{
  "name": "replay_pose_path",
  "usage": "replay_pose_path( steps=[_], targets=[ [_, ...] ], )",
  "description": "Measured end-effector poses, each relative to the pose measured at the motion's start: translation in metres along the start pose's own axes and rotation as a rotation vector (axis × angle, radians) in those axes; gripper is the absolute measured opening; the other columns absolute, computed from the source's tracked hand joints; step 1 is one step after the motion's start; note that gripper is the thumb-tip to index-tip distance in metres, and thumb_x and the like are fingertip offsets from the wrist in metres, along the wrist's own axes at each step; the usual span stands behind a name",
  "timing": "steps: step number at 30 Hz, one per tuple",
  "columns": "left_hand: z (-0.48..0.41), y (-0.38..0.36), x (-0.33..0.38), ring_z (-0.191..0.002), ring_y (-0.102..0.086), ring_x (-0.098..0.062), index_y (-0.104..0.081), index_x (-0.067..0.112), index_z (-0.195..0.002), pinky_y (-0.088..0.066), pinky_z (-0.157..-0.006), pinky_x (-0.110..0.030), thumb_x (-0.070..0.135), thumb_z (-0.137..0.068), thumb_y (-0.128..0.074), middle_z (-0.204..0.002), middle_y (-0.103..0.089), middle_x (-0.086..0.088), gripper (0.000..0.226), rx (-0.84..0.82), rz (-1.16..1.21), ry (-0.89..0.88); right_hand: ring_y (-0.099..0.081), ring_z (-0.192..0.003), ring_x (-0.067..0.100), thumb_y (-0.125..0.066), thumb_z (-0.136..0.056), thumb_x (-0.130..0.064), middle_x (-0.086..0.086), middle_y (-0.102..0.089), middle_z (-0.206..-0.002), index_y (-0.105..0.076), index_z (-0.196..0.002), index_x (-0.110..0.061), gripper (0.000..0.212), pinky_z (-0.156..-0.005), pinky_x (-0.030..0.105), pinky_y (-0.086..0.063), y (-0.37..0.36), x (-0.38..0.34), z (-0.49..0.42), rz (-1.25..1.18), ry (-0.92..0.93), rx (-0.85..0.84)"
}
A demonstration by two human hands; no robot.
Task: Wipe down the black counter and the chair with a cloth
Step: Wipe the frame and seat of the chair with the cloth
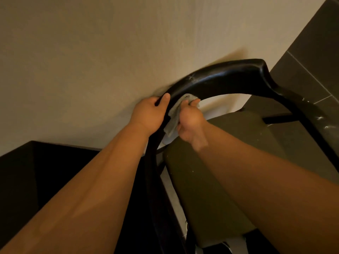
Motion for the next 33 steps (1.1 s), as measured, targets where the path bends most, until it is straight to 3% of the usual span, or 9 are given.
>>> replay_pose_path(
  steps=[5, 9, 14, 19, 23, 24, 28, 31, 33],
  targets=[
    [-0.012, -0.002, 0.016, -0.065, -0.057, -0.020, -0.057, 0.018, -0.065, -0.037, -0.060, -0.035, 0.057, -0.111, -0.031, -0.066, -0.059, -0.003, 0.065, 0.079, -0.155, 0.008, -0.056, -0.124, 0.026, -0.030, -0.114, -0.039, 0.016, -0.039, -0.161, 0.023, -0.160, -0.038, 0.071, -0.107, 0.042, -0.048, -0.016, 0.015, 0.027, 0.262, 0.111, -0.126],
    [-0.010, -0.004, 0.007, -0.061, -0.052, -0.010, -0.050, 0.024, -0.064, -0.033, -0.054, -0.029, 0.050, -0.113, -0.033, -0.066, -0.056, 0.004, 0.058, 0.119, -0.025, -0.026, -0.018, -0.157, 0.029, -0.027, -0.111, -0.046, 0.004, -0.008, -0.174, 0.011, -0.163, -0.040, 0.064, -0.123, 0.051, -0.022, 0.002, -0.020, 0.021, 0.248, 0.229, -0.015],
    [-0.014, -0.005, 0.008, -0.074, -0.057, -0.018, -0.051, 0.029, -0.066, -0.035, -0.067, -0.030, 0.044, -0.114, -0.034, -0.073, -0.061, 0.003, 0.053, 0.116, -0.010, -0.094, -0.010, -0.160, 0.030, -0.025, -0.113, -0.042, 0.008, 0.005, -0.174, 0.027, -0.156, -0.045, 0.068, -0.128, 0.051, -0.016, -0.010, -0.015, 0.018, 0.303, 0.240, 0.048],
    [-0.017, -0.005, 0.008, -0.079, -0.059, -0.024, -0.060, 0.018, -0.074, -0.033, -0.069, -0.031, 0.039, -0.115, -0.033, -0.083, -0.069, -0.010, 0.053, 0.118, -0.016, -0.117, -0.022, -0.155, 0.039, -0.034, -0.112, -0.040, 0.012, -0.007, -0.173, 0.024, -0.158, -0.044, 0.074, -0.123, 0.061, -0.025, -0.023, -0.017, 0.016, 0.128, -0.024, 0.059],
    [-0.016, -0.004, 0.009, -0.093, -0.064, -0.031, -0.067, 0.010, -0.088, -0.034, -0.074, -0.027, 0.036, -0.116, -0.028, -0.097, -0.070, -0.013, 0.054, 0.106, -0.028, -0.168, -0.008, -0.153, 0.054, -0.059, -0.100, -0.048, 0.026, 0.002, -0.169, -0.006, -0.166, -0.012, 0.092, -0.115, 0.078, -0.016, -0.018, -0.075, 0.014, 1.079, -0.084, 0.248],
    [-0.016, -0.004, 0.010, -0.099, -0.065, -0.036, -0.071, 0.004, -0.098, -0.035, -0.076, -0.027, 0.034, -0.116, -0.028, -0.104, -0.072, -0.018, 0.056, 0.111, -0.038, -0.190, -0.007, -0.153, 0.054, -0.060, -0.101, -0.046, 0.026, 0.004, -0.170, -0.004, -0.166, -0.012, 0.092, -0.116, 0.077, -0.015, -0.015, -0.079, 0.009, 1.037, -0.055, 0.277],
    [-0.017, -0.006, 0.008, -0.104, -0.066, -0.042, -0.074, 0.002, -0.106, -0.042, -0.078, -0.039, 0.040, -0.116, -0.027, -0.111, -0.073, -0.024, 0.061, 0.105, -0.071, -0.186, -0.032, -0.150, 0.042, -0.042, -0.107, -0.050, 0.015, -0.017, -0.171, 0.017, -0.163, -0.033, 0.083, -0.122, 0.056, -0.029, -0.013, -0.043, 0.019, 0.168, 0.039, 0.350],
    [-0.021, -0.008, 0.005, -0.104, -0.068, -0.037, -0.076, 0.008, -0.110, -0.048, -0.079, -0.038, 0.051, -0.111, -0.024, -0.111, -0.075, -0.019, 0.068, 0.090, -0.024, -0.168, -0.029, -0.152, 0.039, -0.044, -0.106, -0.048, 0.013, -0.016, -0.171, 0.013, -0.163, -0.035, 0.081, -0.123, 0.054, -0.028, -0.019, -0.038, 0.023, -0.070, 0.072, 0.339],
    [-0.020, -0.007, 0.005, -0.103, -0.068, -0.035, -0.075, 0.006, -0.109, -0.039, -0.074, -0.028, 0.045, -0.114, -0.029, -0.111, -0.075, -0.018, 0.060, 0.106, 0.010, -0.172, -0.025, -0.154, 0.038, -0.051, -0.106, -0.046, 0.010, -0.015, -0.172, 0.005, -0.164, -0.034, 0.082, -0.122, 0.053, -0.025, -0.011, -0.059, 0.019, -0.088, 0.099, 0.336]
  ],
)
Point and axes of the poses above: each hand's wrist, its own z-axis away from the middle knuckle, its own y-axis out of the back of the hand, x = y × z, the point moved 6 cm from there along -z, towards the middle knuckle
